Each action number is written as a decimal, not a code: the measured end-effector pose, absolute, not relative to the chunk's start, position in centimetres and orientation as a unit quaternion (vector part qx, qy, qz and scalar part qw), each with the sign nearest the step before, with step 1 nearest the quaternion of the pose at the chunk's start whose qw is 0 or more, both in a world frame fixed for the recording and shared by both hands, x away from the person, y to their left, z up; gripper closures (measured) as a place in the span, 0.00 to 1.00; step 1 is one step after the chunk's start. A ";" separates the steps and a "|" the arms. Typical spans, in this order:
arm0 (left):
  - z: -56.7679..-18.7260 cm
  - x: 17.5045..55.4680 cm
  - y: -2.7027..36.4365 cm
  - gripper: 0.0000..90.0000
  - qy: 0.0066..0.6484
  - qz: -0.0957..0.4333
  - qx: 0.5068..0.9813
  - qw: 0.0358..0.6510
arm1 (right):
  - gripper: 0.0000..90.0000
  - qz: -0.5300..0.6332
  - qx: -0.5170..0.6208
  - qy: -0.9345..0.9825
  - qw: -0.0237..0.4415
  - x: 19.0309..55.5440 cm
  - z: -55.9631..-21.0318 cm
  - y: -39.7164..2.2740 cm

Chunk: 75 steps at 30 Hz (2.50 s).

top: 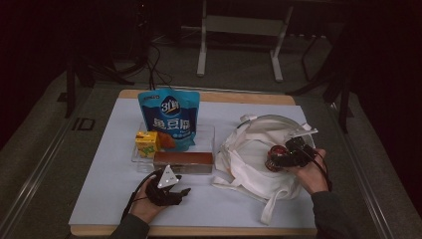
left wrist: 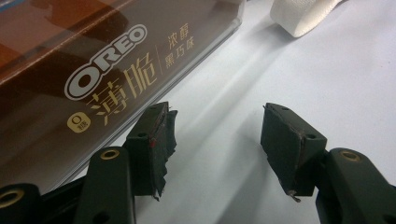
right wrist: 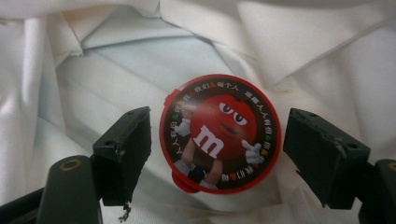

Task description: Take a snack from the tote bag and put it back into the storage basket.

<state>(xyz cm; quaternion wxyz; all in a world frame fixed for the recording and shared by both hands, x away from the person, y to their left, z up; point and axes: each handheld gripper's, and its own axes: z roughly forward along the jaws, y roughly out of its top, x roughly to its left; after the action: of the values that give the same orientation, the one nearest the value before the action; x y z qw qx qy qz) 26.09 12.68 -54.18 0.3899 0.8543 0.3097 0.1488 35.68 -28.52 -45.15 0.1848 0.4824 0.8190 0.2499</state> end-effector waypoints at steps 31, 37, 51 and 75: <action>-54.2 26.1 12.6 0.48 0.309 0.148 0.856 0.388 | 0.28 0.210 0.488 0.832 0.160 37.1 -47.1 -28.0; -54.2 26.1 12.7 0.48 0.308 0.148 0.856 0.388 | 0.28 0.215 0.489 0.831 0.158 37.0 -47.0 -28.0; -54.2 26.1 12.6 0.48 0.308 0.148 0.856 0.387 | 0.28 0.235 0.479 0.832 0.152 36.4 -45.3 -27.6; -54.2 26.1 12.6 0.48 0.308 0.148 0.857 0.387 | 0.28 0.248 0.456 0.840 0.156 35.6 -42.5 -26.2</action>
<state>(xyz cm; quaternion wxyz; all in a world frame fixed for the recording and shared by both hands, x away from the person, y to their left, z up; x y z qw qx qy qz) 26.13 12.63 -54.19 0.3868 0.8566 0.3077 0.1481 35.59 -26.22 -42.47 0.1562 0.4563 0.8403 0.2476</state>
